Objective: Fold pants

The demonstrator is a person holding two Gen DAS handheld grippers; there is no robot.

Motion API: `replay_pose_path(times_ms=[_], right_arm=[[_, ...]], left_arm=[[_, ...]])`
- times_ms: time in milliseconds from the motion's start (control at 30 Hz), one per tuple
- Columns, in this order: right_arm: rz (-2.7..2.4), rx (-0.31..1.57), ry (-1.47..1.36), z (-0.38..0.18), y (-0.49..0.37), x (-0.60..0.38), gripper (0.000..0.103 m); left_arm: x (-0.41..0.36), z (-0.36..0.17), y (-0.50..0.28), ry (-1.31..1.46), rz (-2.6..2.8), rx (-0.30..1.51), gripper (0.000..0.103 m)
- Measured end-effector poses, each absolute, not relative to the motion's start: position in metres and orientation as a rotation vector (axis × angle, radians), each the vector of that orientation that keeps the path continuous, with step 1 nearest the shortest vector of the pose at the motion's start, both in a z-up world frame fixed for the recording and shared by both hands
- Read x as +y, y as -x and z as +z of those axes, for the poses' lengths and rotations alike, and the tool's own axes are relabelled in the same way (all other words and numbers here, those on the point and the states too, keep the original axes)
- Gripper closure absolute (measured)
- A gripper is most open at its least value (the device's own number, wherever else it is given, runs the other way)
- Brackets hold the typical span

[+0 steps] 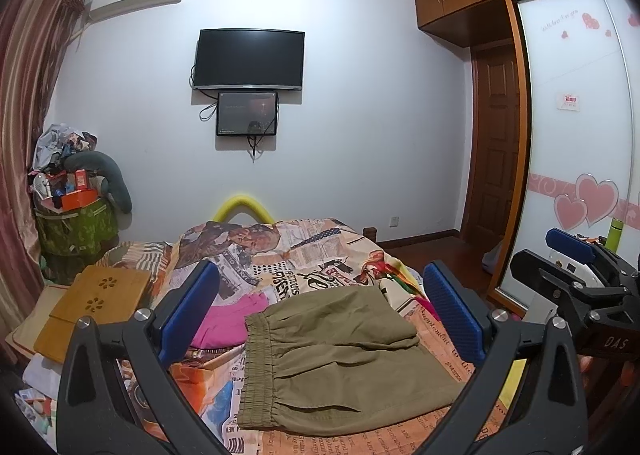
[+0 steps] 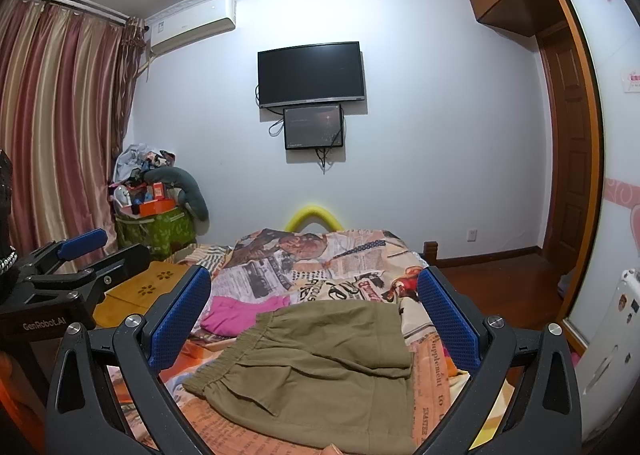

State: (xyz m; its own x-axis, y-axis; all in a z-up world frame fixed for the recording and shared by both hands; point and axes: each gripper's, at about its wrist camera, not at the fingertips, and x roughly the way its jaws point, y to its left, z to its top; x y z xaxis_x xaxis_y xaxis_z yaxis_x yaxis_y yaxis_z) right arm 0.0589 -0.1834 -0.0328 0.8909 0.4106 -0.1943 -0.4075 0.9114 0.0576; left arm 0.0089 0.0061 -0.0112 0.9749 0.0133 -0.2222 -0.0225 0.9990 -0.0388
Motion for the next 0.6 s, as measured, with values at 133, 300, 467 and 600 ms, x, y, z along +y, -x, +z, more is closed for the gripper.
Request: replay_pose_path(times_ms=[133, 300, 467, 600], right_arm=[[0.423, 0.203, -0.017, -0.0339, -0.0595, -0.1836, 0.000], [0.423, 0.201, -0.017, -0.0324, -0.0600, -0.1847, 0.000], [0.421, 0.197, -0.021, -0.0313, -0.0603, -0.1870, 0.000], [0.423, 0.198, -0.025, -0.0312, -0.0604, -0.1885, 0.000]], left_arm=[[0.0071, -0.0122, -0.0085, 0.042, 0.020, 0.221, 0.000], [0.0103, -0.0142, -0.0066, 0.042, 0.021, 0.220, 0.000], [0.0051, -0.0088, -0.0077, 0.041, 0.022, 0.220, 0.000], [0.0059, -0.0096, -0.0052, 0.036, 0.025, 0.217, 0.000]])
